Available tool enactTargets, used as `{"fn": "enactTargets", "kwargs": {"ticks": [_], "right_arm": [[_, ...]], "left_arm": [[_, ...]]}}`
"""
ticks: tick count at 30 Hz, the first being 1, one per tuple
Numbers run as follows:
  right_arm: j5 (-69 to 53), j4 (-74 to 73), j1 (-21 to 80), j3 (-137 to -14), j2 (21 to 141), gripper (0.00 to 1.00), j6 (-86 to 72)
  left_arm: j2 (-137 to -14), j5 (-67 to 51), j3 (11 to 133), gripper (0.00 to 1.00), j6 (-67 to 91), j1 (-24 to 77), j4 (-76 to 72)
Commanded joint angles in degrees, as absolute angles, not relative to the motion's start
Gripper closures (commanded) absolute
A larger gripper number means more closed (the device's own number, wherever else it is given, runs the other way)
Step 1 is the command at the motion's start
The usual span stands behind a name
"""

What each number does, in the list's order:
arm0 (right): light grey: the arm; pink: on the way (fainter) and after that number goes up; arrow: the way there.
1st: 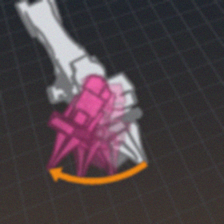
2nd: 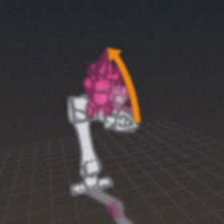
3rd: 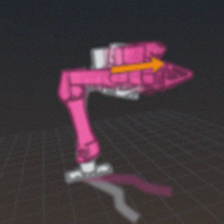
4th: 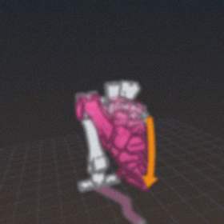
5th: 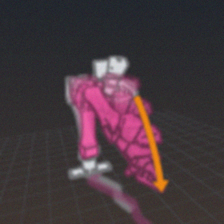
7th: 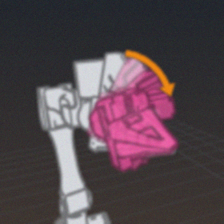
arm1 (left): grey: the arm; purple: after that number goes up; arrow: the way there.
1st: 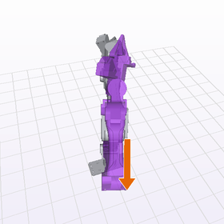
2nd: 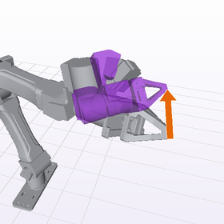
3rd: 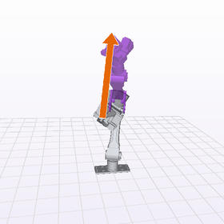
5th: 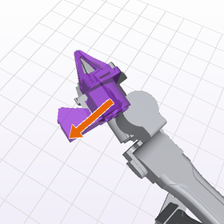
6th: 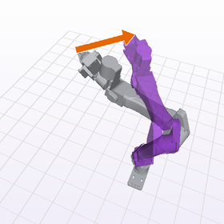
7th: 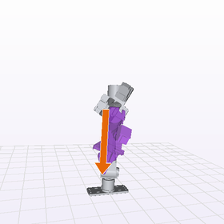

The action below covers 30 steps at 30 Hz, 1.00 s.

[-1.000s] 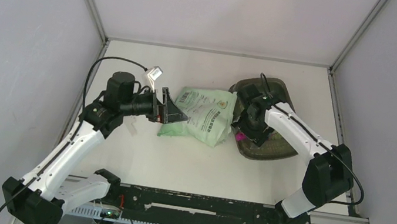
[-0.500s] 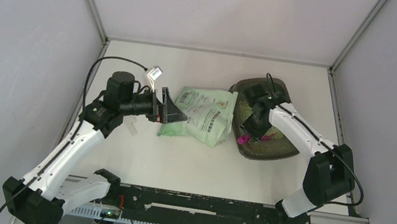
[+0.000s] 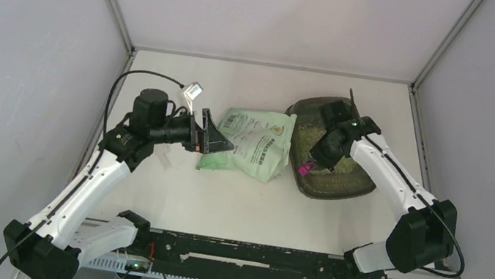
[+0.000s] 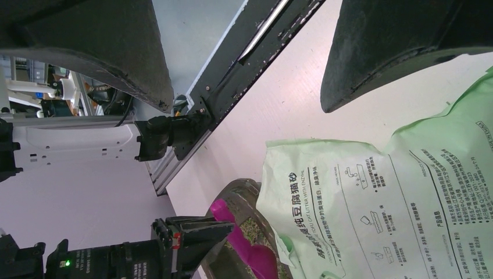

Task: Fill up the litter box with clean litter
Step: Pick up the spatula from the litter box, then pour the cat litter into the litter box.

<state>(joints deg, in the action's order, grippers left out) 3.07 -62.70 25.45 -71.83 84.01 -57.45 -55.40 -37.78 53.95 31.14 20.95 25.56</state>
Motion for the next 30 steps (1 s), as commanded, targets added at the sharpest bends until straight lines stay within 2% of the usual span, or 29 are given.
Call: {"fn": "enactTargets", "kwargs": {"ticks": [1, 6, 9, 15, 19, 25, 30], "right_arm": [[-2.59, -63.45, 21.32, -73.81, 81.12, 1.00, -50.47], [-13.32, -63.20, 13.49, -74.24, 78.58, 1.00, -46.55], [-23.93, -64.38, 7.64, -76.24, 79.10, 1.00, -45.24], [-36.29, -70.24, 4.05, -86.84, 84.66, 1.00, -46.83], [-40.86, -70.70, 3.15, -89.61, 87.68, 1.00, -49.04], [-46.13, -65.34, 1.64, -81.88, 89.66, 1.00, -51.06], [-48.79, -62.85, 0.49, -81.12, 89.96, 1.00, -52.17]], "left_arm": [[-54.35, -38.78, 53.11, 0.00, 31.53, 20.48, 23.64], [-53.86, -38.77, 53.81, 0.00, 31.90, 20.50, 24.02], [-53.72, -38.76, 54.12, 0.00, 31.97, 20.48, 24.32], [-52.82, -38.77, 52.98, 0.00, 34.50, 20.48, 21.59], [-51.79, -39.05, 52.57, 0.00, 35.99, 20.48, 20.12], [-50.55, -39.24, 52.46, 0.00, 35.14, 20.48, 21.56], [-50.48, -39.22, 51.40, 0.00, 34.89, 20.39, 21.34]]}}
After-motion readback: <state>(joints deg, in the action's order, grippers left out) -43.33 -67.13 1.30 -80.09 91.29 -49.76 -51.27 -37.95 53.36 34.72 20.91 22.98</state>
